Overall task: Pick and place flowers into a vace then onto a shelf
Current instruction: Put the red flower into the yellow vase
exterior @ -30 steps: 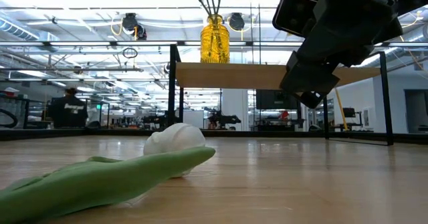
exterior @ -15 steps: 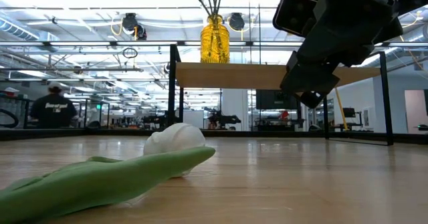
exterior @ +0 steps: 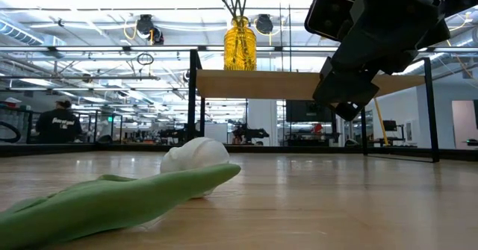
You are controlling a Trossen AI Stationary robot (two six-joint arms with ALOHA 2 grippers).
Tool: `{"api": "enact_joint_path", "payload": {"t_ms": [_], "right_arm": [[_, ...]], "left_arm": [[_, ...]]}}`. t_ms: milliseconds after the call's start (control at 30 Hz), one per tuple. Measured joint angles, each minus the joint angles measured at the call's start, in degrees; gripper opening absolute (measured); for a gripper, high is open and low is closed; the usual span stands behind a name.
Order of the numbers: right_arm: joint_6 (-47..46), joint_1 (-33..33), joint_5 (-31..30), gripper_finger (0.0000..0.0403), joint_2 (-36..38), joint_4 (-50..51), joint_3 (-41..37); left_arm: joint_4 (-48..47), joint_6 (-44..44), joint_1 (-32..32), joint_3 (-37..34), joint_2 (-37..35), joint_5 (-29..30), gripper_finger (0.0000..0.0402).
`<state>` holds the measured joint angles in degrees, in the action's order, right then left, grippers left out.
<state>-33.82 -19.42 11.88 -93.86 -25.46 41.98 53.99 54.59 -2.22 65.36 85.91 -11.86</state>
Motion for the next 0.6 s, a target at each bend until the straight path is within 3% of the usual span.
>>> {"api": "enact_joint_path", "payload": {"t_ms": [600], "right_arm": [[0.02,1.09,0.11,0.0169,0.0,0.01,0.01]], "left_arm": [[2.9,-1.17,-0.44,0.0,0.02,-0.09,0.0003]]}}
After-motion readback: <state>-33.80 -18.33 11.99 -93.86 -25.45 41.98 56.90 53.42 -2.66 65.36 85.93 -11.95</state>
